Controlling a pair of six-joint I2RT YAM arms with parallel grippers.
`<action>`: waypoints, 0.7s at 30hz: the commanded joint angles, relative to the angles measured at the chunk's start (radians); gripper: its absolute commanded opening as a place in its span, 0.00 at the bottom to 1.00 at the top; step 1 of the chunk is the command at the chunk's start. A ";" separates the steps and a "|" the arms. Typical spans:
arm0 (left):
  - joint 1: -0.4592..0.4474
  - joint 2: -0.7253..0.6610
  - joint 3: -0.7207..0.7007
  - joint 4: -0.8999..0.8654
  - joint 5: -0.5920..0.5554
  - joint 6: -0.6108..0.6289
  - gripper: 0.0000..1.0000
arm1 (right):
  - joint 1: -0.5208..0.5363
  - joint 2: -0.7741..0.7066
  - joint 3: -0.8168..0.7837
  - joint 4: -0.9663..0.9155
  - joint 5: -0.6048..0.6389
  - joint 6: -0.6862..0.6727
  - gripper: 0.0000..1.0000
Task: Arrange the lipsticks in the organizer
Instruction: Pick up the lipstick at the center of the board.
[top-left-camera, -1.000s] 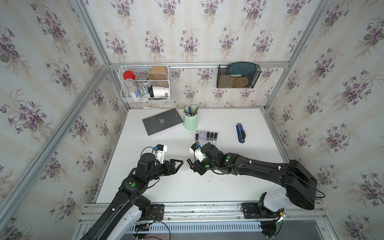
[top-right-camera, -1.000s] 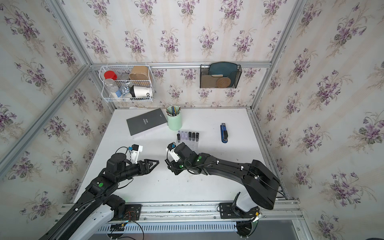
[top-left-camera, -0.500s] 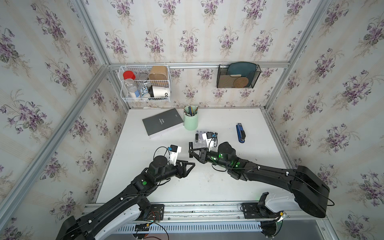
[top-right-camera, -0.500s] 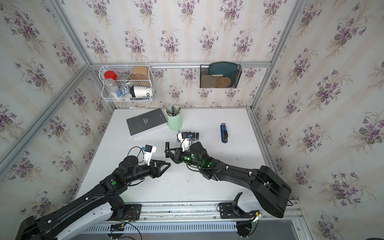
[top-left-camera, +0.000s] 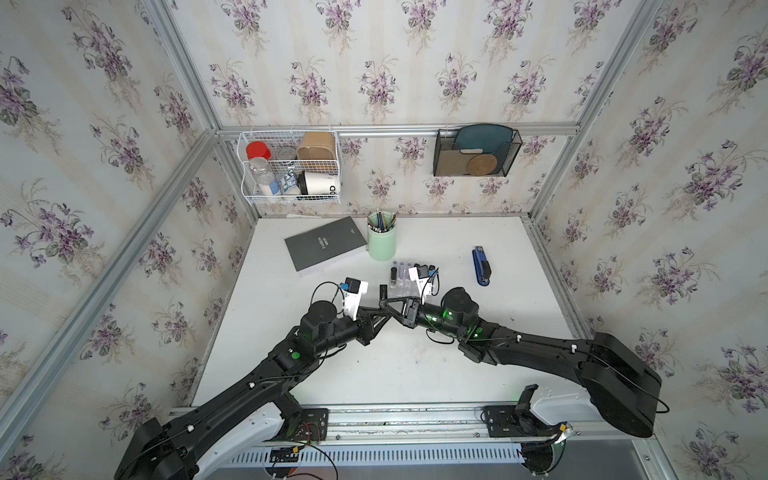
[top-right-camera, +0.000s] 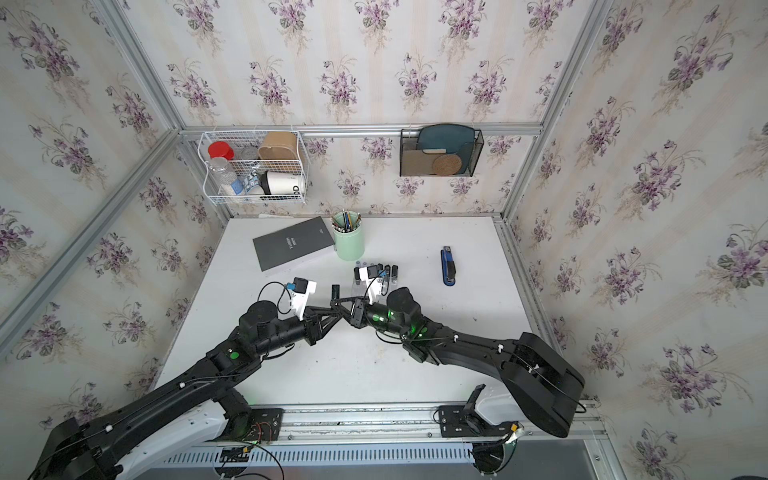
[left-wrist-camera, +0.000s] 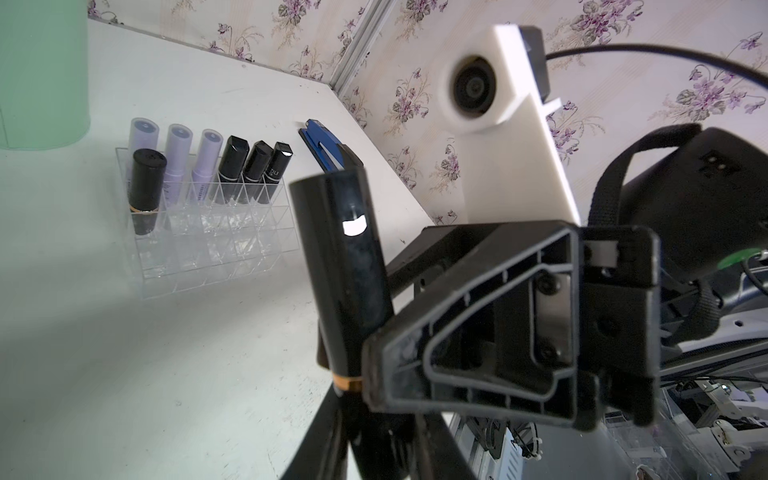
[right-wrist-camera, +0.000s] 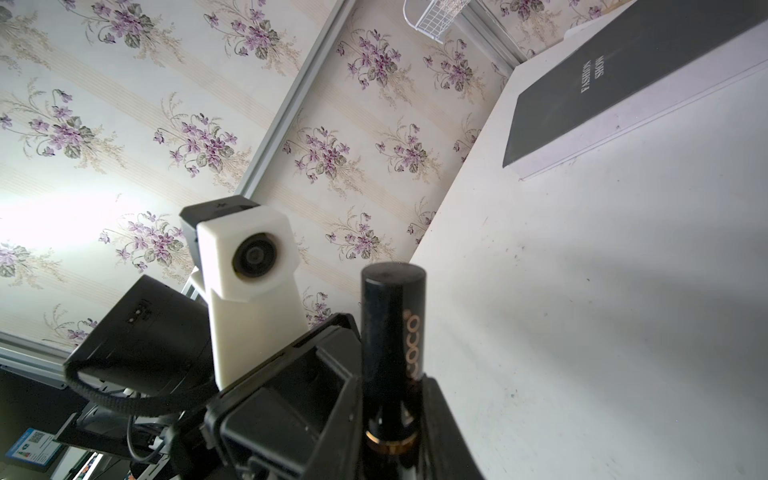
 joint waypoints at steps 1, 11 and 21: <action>0.004 -0.008 0.024 -0.010 -0.035 0.071 0.19 | -0.004 0.003 -0.005 0.091 -0.086 0.051 0.10; -0.001 0.062 0.094 -0.141 -0.159 0.277 0.00 | -0.104 -0.039 0.032 -0.093 -0.067 0.189 0.53; 0.003 0.077 0.087 0.015 0.063 0.268 0.00 | -0.186 -0.086 0.221 -0.515 -0.264 -0.100 0.51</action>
